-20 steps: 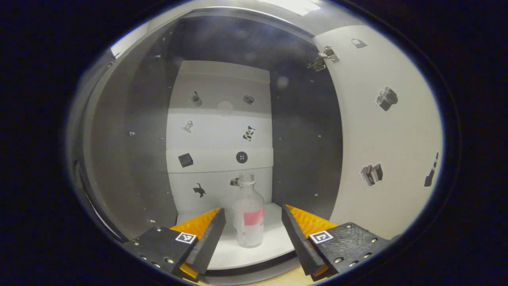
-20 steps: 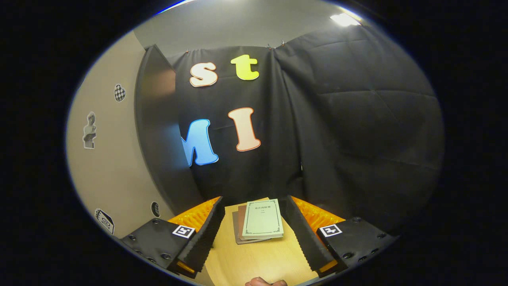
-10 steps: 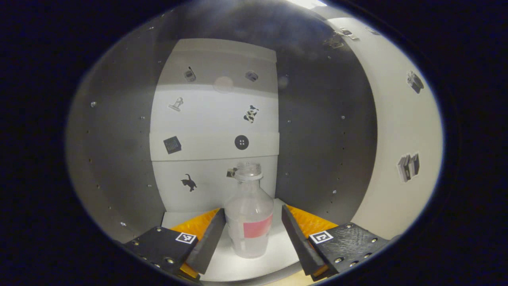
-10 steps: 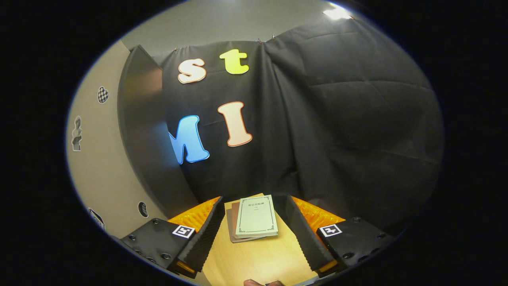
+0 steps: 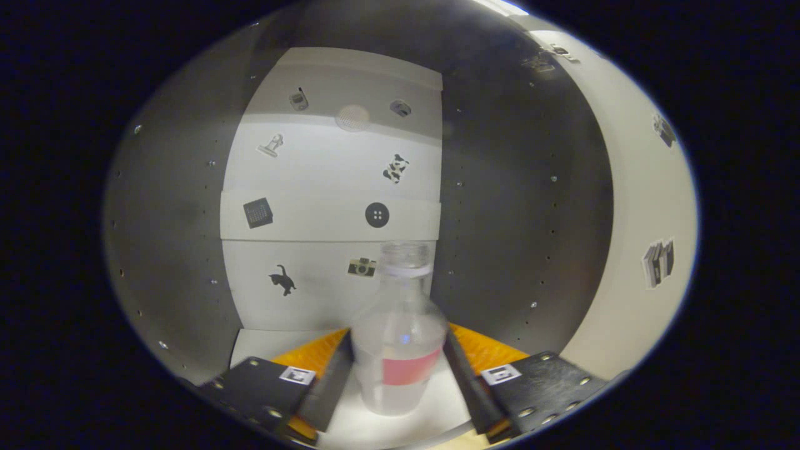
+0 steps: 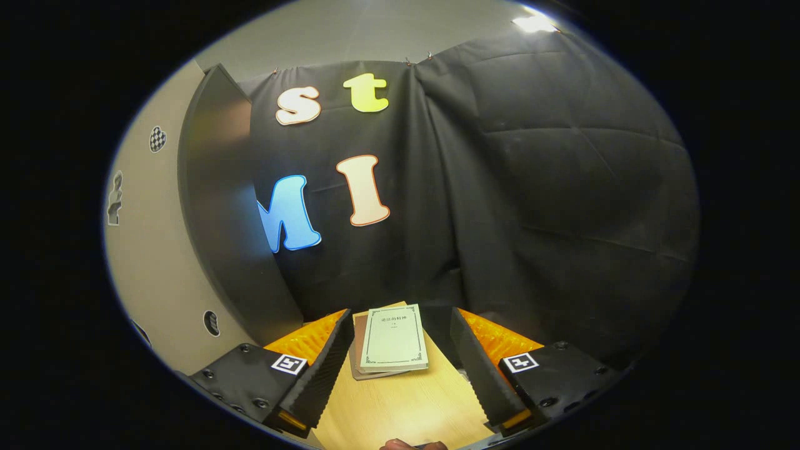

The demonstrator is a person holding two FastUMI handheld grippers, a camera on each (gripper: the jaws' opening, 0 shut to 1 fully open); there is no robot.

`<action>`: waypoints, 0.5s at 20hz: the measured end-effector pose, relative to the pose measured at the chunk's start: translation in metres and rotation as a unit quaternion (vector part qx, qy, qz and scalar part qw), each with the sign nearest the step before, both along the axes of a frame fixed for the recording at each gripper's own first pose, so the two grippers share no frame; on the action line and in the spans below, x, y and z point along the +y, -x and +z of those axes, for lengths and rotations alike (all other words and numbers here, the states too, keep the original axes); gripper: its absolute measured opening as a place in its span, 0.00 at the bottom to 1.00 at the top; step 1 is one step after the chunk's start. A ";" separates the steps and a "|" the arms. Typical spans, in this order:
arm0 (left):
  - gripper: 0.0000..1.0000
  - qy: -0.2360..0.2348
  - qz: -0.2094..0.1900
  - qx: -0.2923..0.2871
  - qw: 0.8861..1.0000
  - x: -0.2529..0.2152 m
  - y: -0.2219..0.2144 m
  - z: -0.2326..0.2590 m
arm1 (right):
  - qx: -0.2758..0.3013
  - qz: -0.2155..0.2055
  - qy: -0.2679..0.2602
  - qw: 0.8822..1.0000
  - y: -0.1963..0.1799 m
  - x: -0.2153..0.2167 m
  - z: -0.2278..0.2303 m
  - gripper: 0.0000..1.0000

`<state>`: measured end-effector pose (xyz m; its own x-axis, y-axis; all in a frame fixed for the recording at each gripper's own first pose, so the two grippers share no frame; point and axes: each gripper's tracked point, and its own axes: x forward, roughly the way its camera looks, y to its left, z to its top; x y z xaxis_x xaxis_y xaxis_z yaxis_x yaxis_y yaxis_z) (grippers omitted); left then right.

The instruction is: Open the cabinet door with the right hand, grasp the bottle in the cabinet with the left hand and place it on the coaster, then close the cabinet door with the right hand.

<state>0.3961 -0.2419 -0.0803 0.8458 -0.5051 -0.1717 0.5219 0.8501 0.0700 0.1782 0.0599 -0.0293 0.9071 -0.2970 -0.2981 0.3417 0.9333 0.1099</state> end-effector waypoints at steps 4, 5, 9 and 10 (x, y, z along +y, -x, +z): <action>0.72 0.001 -0.001 0.002 1.000 0.000 0.001 -0.001 | 0.000 0.001 -0.006 1.000 -0.001 0.001 -0.001 0.98; 0.74 0.004 -0.002 0.003 1.000 0.000 0.003 0.000 | 0.001 0.001 -0.007 1.000 -0.002 0.001 -0.003 0.98; 0.71 -0.004 -0.009 -0.020 1.000 0.001 0.010 0.009 | -0.003 0.006 -0.014 1.000 -0.004 0.004 -0.003 0.98; 0.68 -0.011 -0.007 -0.028 1.000 0.001 0.013 0.013 | -0.004 0.008 -0.015 1.000 -0.006 0.003 -0.003 0.98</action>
<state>0.3834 -0.2405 -0.0675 0.8470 -0.5138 -0.1362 0.5289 0.8404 0.1185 0.1846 0.0632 -0.0328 0.9139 -0.2741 -0.2993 0.3264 0.9348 0.1404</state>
